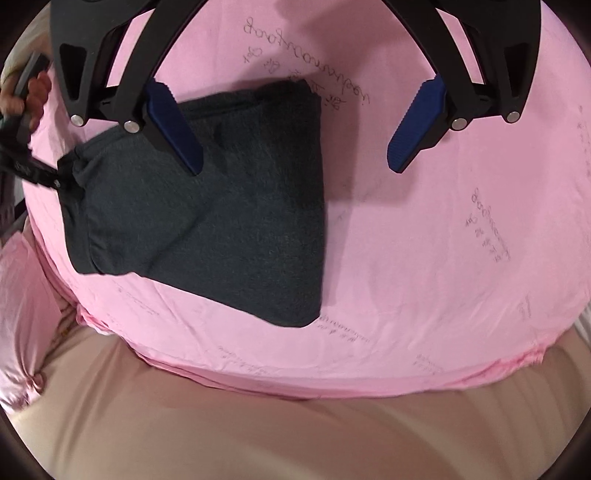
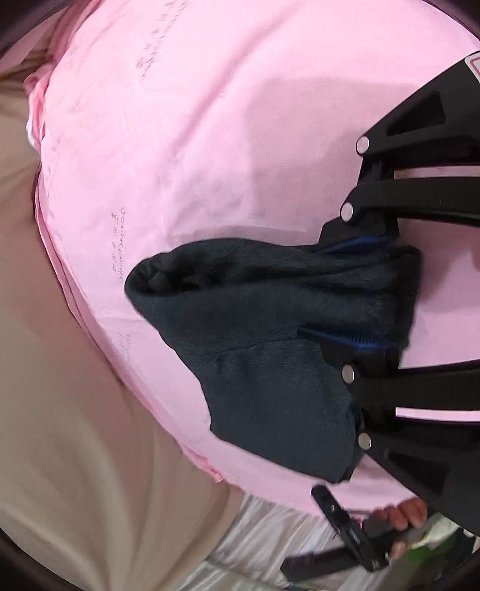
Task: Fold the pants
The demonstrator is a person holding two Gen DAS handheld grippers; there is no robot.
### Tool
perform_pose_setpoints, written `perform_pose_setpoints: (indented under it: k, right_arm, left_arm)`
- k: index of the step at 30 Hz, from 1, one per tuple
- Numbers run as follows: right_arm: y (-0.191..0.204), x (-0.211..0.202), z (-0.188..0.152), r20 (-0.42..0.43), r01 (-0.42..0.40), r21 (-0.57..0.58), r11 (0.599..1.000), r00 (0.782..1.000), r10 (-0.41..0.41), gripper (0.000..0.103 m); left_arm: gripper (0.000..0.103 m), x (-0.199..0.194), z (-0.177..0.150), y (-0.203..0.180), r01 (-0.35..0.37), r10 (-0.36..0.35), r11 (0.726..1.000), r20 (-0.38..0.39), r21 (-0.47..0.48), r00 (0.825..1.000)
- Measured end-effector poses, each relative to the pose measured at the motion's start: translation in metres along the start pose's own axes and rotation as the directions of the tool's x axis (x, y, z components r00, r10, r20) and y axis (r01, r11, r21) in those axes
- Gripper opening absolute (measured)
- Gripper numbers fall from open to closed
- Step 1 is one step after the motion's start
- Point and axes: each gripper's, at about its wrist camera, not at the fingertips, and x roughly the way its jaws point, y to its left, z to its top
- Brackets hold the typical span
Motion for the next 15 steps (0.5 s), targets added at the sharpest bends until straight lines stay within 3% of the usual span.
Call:
perform_pose_setpoints:
  k: [3,6,7,8,9,10,11,12,15]
  right_arm:
    - [0.001,-0.012,-0.005,0.044,0.004,-0.010,1.000,0.999,-0.003,0.075]
    - [-0.009,0.004,-0.010,-0.014,0.004,0.018,1.000,1.000,-0.003,0.076]
    - [-0.008,0.006,-0.012,0.008,-0.002,0.013,1.000,1.000,0.002,0.079]
    - [-0.007,0.005,-0.013,0.035,0.001,0.001,1.000,0.999,-0.001,0.069]
    - [-0.007,0.009,-0.011,0.010,-0.016,0.011,1.000,1.000,0.016,0.051]
    - [-0.005,0.008,-0.008,0.016,-0.031,0.026,0.999,0.999,0.030,0.046]
    - [0.000,0.006,-0.004,0.012,-0.053,0.020,0.998,0.999,0.053,0.032]
    - [0.009,-0.004,0.001,0.028,-0.085,0.000,0.996,0.996,0.085,0.028]
    - [0.024,-0.043,0.008,0.061,-0.240,-0.033,0.970,0.968,0.242,0.025]
  left_arm:
    - [0.098,0.013,0.007,0.018,0.065,-0.070,0.992,-0.045,-0.109,0.997]
    - [0.098,0.041,0.010,0.026,0.108,-0.130,0.975,-0.104,-0.195,0.986]
    - [0.098,0.050,0.011,0.026,0.111,-0.138,0.972,-0.117,-0.207,0.984]
    - [0.097,0.049,0.012,0.022,0.100,-0.118,0.976,-0.085,-0.193,0.989]
    - [0.077,0.050,0.014,0.015,0.104,-0.117,0.982,-0.073,-0.159,0.990]
    - [0.047,0.053,0.015,0.010,0.110,-0.122,0.985,-0.085,-0.134,0.989]
    - [0.034,0.053,0.017,0.006,0.097,-0.108,0.988,-0.086,-0.119,0.990]
    - [0.018,0.051,0.019,0.007,0.087,-0.099,0.987,-0.088,-0.134,0.991]
    - [0.015,0.018,0.026,0.019,0.168,-0.180,0.969,-0.050,-0.178,0.982]
